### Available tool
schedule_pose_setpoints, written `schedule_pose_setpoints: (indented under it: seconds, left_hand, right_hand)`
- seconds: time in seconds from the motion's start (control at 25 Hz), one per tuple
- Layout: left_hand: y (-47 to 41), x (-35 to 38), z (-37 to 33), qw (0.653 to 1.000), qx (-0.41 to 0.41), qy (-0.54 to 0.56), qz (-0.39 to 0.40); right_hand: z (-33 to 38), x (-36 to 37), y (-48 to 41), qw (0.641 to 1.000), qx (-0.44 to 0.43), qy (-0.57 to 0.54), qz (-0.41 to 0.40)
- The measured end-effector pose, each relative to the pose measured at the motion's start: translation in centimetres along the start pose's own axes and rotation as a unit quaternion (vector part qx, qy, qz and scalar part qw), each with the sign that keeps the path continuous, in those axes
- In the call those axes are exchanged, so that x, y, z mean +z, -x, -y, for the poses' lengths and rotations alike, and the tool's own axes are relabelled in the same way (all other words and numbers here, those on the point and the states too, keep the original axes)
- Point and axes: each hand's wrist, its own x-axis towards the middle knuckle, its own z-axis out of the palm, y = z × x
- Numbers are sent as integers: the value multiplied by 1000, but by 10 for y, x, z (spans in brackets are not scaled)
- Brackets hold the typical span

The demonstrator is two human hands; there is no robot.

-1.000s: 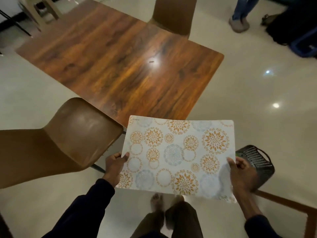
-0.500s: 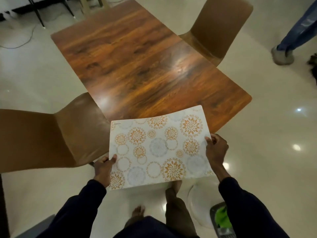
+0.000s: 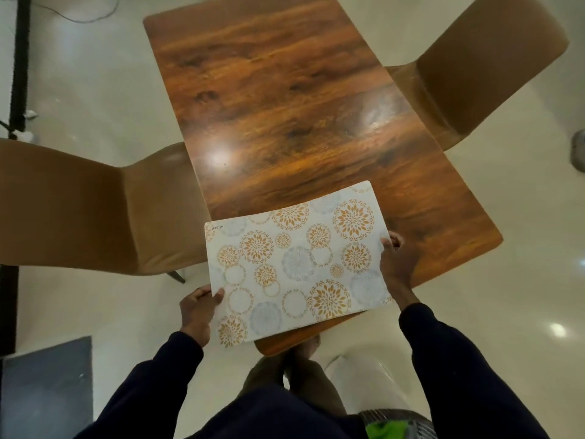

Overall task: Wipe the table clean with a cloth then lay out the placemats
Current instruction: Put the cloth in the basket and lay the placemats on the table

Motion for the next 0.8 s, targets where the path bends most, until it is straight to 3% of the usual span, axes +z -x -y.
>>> schedule_pose_setpoints:
  seconds: [0.44, 0.64, 0.8]
  left_hand:
    - [-11, 11, 0, 994, 27, -68, -77]
    - [-16, 36, -25, 972, 155, -160, -81]
    - [-24, 62, -49, 928, 273, -253, -12]
  right_hand:
    - [-11, 18, -26, 999, 10, 52, 6]
    - [-26, 21, -17, 998, -24, 58, 8]
    - [-24, 23, -4, 996, -39, 77, 7]
